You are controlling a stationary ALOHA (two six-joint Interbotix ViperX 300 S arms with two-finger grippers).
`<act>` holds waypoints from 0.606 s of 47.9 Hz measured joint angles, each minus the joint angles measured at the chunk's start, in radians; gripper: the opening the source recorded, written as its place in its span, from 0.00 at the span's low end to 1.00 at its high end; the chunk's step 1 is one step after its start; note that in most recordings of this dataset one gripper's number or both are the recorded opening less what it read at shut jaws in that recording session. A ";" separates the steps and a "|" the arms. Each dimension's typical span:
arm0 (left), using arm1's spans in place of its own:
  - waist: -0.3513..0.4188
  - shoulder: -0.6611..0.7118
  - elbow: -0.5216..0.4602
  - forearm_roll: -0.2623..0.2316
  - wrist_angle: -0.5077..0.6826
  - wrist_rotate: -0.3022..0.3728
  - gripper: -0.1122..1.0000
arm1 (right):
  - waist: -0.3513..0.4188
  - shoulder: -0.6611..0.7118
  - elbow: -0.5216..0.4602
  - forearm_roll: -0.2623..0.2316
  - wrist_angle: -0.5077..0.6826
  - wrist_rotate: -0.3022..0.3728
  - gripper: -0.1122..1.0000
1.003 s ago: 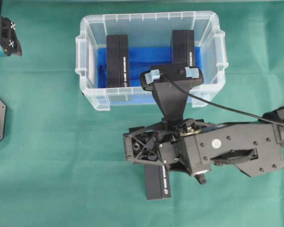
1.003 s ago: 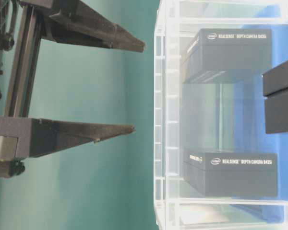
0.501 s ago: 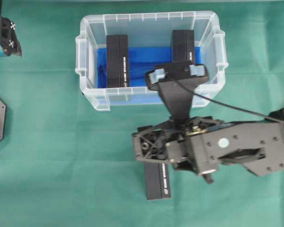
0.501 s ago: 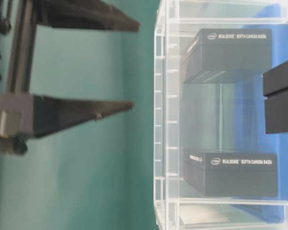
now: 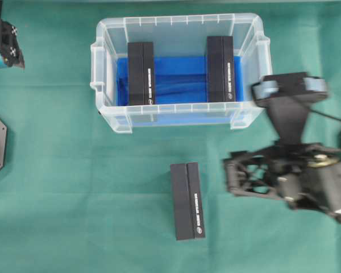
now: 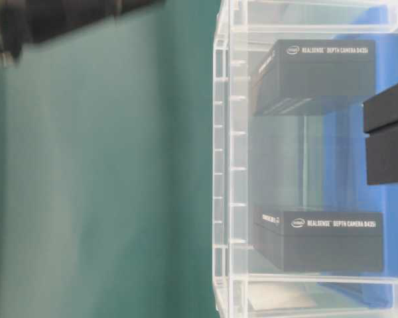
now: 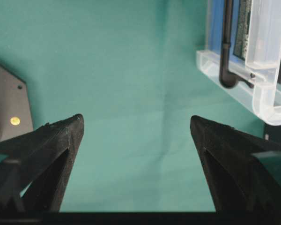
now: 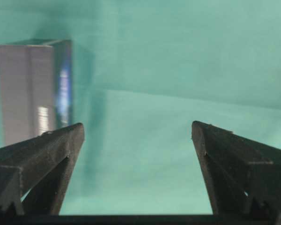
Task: Take out the box from the case.
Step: 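Open the right gripper to release the box upright, then withdraw the right gripper to the right side of the bin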
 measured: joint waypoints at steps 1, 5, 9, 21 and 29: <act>0.000 0.002 0.000 0.000 0.000 0.000 0.96 | 0.006 -0.011 0.012 0.000 -0.002 0.008 0.94; 0.000 0.002 0.000 0.000 0.002 -0.002 0.96 | 0.032 -0.063 0.064 0.000 -0.006 0.041 0.93; 0.000 0.000 0.000 -0.002 0.002 0.000 0.96 | 0.057 -0.117 0.120 0.000 -0.008 0.074 0.93; 0.000 0.000 0.002 0.000 0.002 0.000 0.96 | 0.137 -0.270 0.253 0.006 0.005 0.143 0.93; 0.000 -0.003 0.003 0.000 0.002 -0.002 0.96 | 0.143 -0.301 0.279 0.006 0.011 0.137 0.93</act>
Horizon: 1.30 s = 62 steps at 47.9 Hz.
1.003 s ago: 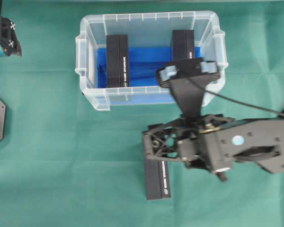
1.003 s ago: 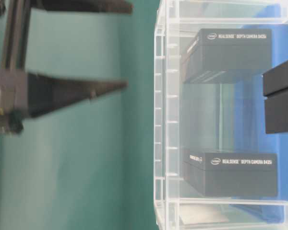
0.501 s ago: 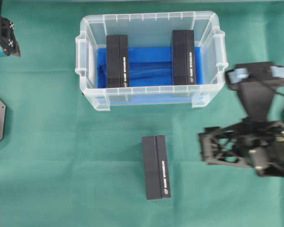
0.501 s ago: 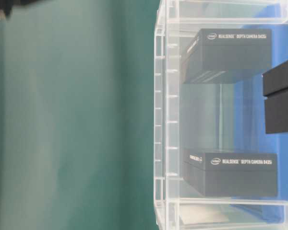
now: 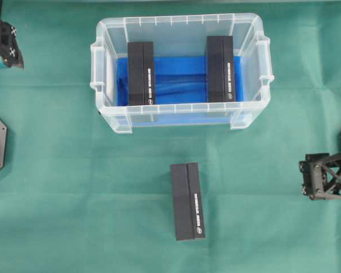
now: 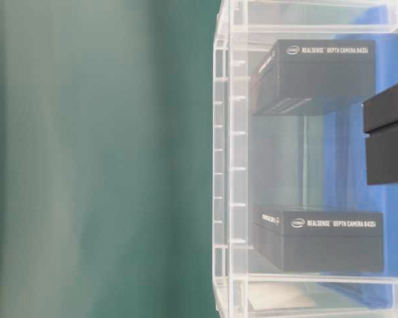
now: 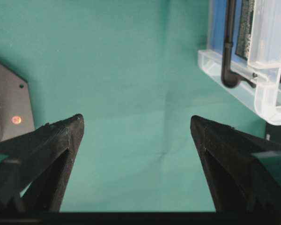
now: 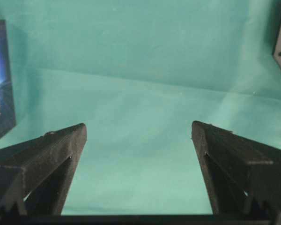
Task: Take out the box from the case.
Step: 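Withdraw the right gripper to the right side of the bin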
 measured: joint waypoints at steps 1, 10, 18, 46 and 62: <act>0.000 0.000 0.000 -0.002 0.000 0.000 0.96 | 0.000 0.000 0.002 0.002 0.000 0.000 0.93; 0.000 -0.002 0.000 0.000 0.002 0.002 0.96 | 0.000 0.002 0.006 0.000 0.000 -0.006 0.93; 0.000 0.000 0.000 -0.002 0.000 0.005 0.96 | -0.051 0.000 0.012 -0.008 0.000 -0.048 0.93; -0.014 0.000 0.000 0.000 0.002 0.000 0.96 | -0.472 -0.071 0.058 -0.012 -0.002 -0.489 0.93; -0.014 0.000 0.000 -0.002 0.002 0.000 0.96 | -0.704 -0.084 0.083 -0.012 -0.092 -0.692 0.93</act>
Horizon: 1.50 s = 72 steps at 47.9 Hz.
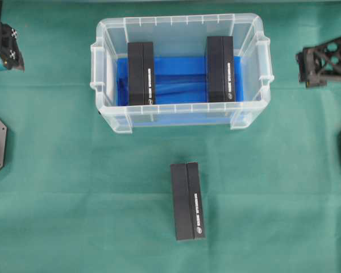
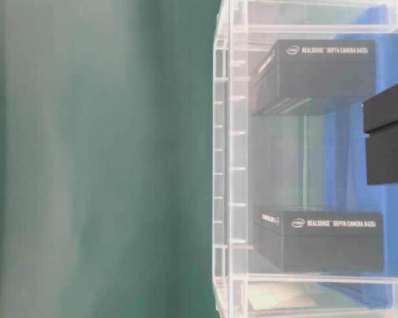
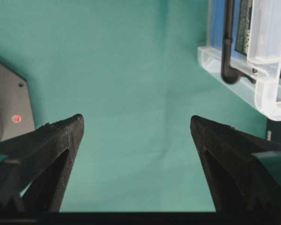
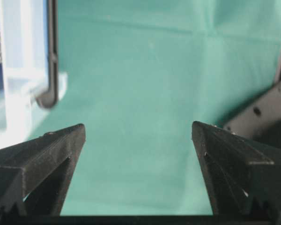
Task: Take out the box from the case.
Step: 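Withdraw the right gripper to the right side of the bin, then move the left gripper over the left black box in the bin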
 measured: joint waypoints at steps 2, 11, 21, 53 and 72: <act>0.000 0.000 0.000 0.000 0.000 0.000 0.96 | -0.026 0.000 0.000 0.000 -0.011 -0.017 0.93; 0.000 -0.002 0.000 0.000 -0.002 0.000 0.96 | -0.109 0.000 0.000 0.002 -0.029 -0.089 0.93; -0.002 -0.002 0.000 0.002 0.000 0.000 0.96 | -0.124 0.000 0.000 0.005 -0.031 -0.098 0.93; 0.000 0.000 0.000 0.000 0.003 0.000 0.96 | -0.126 0.000 0.000 0.009 -0.031 -0.100 0.93; -0.003 0.017 0.000 0.002 0.005 0.000 0.96 | -0.126 0.000 0.000 0.011 -0.034 -0.101 0.93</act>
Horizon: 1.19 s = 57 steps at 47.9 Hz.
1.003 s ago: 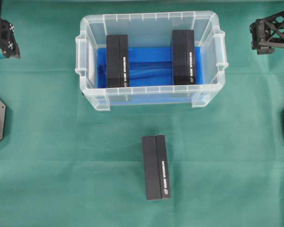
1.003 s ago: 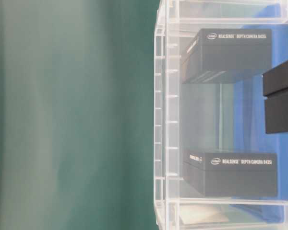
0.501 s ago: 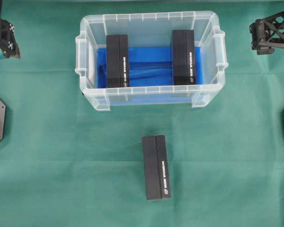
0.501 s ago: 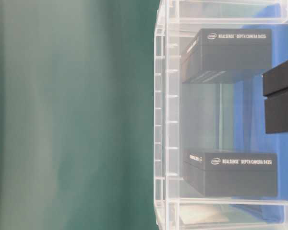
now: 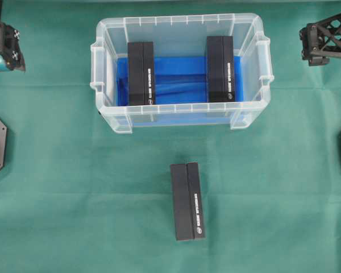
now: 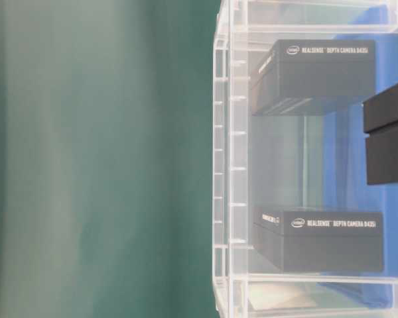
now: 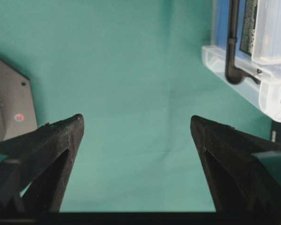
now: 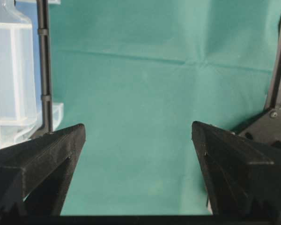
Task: Take out the box from the case.
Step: 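Move the left gripper over the left black box in the bin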
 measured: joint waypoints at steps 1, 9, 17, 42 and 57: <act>-0.002 0.002 0.000 -0.002 0.000 0.000 0.96 | 0.000 0.000 0.000 0.000 0.000 0.000 0.93; -0.017 0.029 -0.009 -0.002 -0.005 -0.006 0.96 | 0.000 0.000 0.000 -0.002 -0.008 0.002 0.93; -0.043 0.081 -0.041 -0.003 -0.034 -0.021 0.96 | 0.000 0.000 0.000 -0.002 -0.018 0.000 0.93; -0.124 0.394 -0.328 -0.003 -0.054 -0.066 0.96 | 0.000 0.000 0.000 -0.006 -0.028 -0.002 0.93; -0.169 0.584 -0.578 0.000 -0.029 -0.071 0.96 | 0.000 0.000 0.000 -0.020 -0.057 0.000 0.93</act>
